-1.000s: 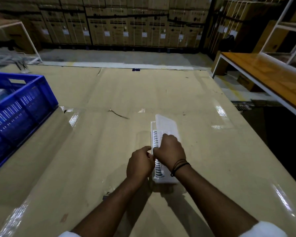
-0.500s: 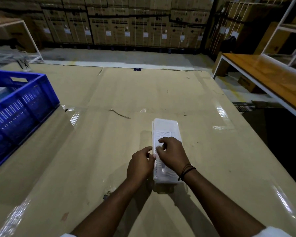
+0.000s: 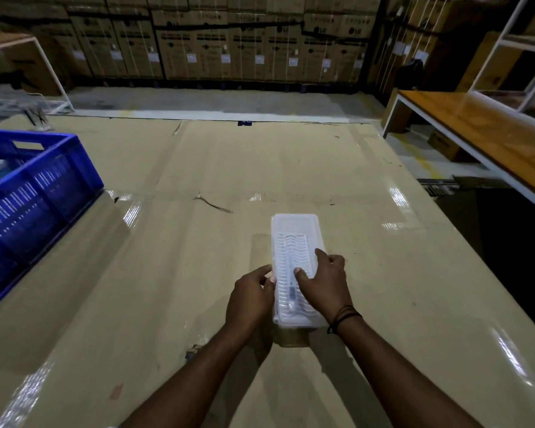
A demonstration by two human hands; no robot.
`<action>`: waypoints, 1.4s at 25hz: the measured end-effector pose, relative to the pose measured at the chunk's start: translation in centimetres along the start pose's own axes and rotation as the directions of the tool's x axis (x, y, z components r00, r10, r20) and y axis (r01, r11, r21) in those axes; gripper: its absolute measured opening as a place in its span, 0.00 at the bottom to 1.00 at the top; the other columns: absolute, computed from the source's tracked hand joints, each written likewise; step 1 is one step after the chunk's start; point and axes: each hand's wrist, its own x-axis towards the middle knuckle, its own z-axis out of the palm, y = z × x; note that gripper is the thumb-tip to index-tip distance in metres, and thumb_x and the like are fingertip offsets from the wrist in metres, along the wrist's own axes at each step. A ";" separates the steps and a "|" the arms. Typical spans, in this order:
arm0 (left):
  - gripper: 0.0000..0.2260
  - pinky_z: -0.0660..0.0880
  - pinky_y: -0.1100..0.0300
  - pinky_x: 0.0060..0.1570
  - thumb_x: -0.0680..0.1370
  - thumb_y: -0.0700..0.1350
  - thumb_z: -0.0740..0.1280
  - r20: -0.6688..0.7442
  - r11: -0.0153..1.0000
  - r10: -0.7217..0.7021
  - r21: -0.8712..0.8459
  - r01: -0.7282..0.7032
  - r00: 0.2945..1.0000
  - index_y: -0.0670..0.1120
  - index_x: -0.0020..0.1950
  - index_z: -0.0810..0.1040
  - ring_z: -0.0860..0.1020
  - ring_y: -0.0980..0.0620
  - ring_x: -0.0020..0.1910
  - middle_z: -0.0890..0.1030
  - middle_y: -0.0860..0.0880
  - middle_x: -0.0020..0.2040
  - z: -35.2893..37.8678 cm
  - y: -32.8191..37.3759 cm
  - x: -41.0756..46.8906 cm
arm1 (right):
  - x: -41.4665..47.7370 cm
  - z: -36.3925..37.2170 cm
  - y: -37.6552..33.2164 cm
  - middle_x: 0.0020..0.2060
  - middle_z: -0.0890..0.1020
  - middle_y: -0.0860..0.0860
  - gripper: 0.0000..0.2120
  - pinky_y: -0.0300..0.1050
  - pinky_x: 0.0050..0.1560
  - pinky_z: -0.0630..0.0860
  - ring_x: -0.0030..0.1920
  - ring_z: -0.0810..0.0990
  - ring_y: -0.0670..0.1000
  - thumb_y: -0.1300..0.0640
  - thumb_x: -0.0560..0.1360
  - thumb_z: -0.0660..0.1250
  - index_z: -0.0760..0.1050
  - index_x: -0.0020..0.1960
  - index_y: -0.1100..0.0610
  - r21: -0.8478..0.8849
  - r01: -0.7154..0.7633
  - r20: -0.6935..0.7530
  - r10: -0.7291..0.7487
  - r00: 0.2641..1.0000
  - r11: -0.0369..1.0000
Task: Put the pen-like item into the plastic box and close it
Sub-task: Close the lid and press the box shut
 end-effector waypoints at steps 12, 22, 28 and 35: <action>0.20 0.81 0.47 0.58 0.83 0.51 0.64 0.041 0.998 -0.037 -0.047 0.039 0.998 0.51 0.75 0.74 0.85 0.45 0.55 0.83 0.46 0.64 0.4 -0.5 0.1 | 1.0 -0.4 0.0 0.65 0.66 0.58 0.23 0.39 0.58 0.65 0.58 0.76 0.58 0.62 0.81 0.55 0.66 0.76 0.57 0.202 -0.107 -0.027 0.115 0.993 0.973; 0.19 0.82 0.47 0.54 0.82 0.53 0.65 0.040 0.997 -0.030 -0.065 0.033 0.999 0.55 0.74 0.75 0.85 0.49 0.52 0.85 0.49 0.59 0.6 -1.2 0.4 | 1.7 -1.3 1.5 0.64 0.81 0.51 0.22 0.44 0.59 0.74 0.57 0.79 0.51 0.68 0.77 0.60 0.80 0.66 0.54 0.503 -0.173 -0.080 0.245 0.966 0.847; 0.19 0.82 0.50 0.56 0.83 0.52 0.64 0.043 0.999 -0.014 -0.036 0.016 0.999 0.55 0.74 0.75 0.84 0.51 0.54 0.85 0.51 0.61 0.6 -1.2 0.4 | 1.7 -1.3 1.2 0.67 0.79 0.53 0.24 0.42 0.61 0.74 0.64 0.79 0.54 0.69 0.76 0.59 0.79 0.68 0.55 0.505 -0.191 -0.073 0.262 0.962 0.841; 0.17 0.84 0.47 0.48 0.82 0.52 0.66 0.089 0.991 0.031 -0.132 -0.019 0.996 0.57 0.71 0.77 0.85 0.53 0.45 0.85 0.55 0.49 0.3 -1.1 0.3 | 1.7 0.0 0.0 0.56 0.70 0.61 0.15 0.49 0.55 0.75 0.54 0.76 0.65 0.65 0.76 0.54 0.75 0.58 0.61 0.001 -0.108 -0.095 0.107 0.990 0.994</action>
